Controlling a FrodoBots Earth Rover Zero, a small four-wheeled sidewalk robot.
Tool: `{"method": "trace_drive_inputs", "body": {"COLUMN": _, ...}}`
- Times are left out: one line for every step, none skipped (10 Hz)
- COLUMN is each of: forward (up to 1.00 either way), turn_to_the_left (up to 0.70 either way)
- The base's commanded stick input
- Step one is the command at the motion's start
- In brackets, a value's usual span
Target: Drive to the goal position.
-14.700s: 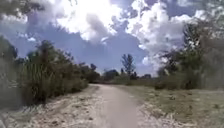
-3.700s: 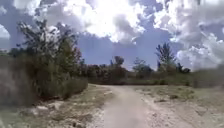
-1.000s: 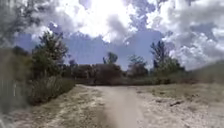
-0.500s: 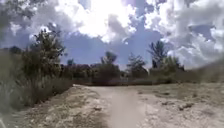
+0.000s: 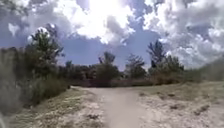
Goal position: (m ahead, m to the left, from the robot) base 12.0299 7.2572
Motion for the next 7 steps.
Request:
{"method": "trace_drive_inputs", "body": {"forward": 0.7, "turn_to_the_left": 0.0}}
{"method": "trace_drive_inputs", "body": {"forward": 0.7, "turn_to_the_left": 0.0}}
{"method": "trace_drive_inputs", "body": {"forward": 0.7, "turn_to_the_left": 0.0}}
{"method": "trace_drive_inputs", "body": {"forward": 0.7, "turn_to_the_left": 0.0}}
{"method": "trace_drive_inputs", "body": {"forward": 0.7, "turn_to_the_left": 0.0}}
{"method": "trace_drive_inputs", "body": {"forward": 0.7, "turn_to_the_left": 0.0}}
{"method": "trace_drive_inputs", "body": {"forward": 0.7, "turn_to_the_left": 0.0}}
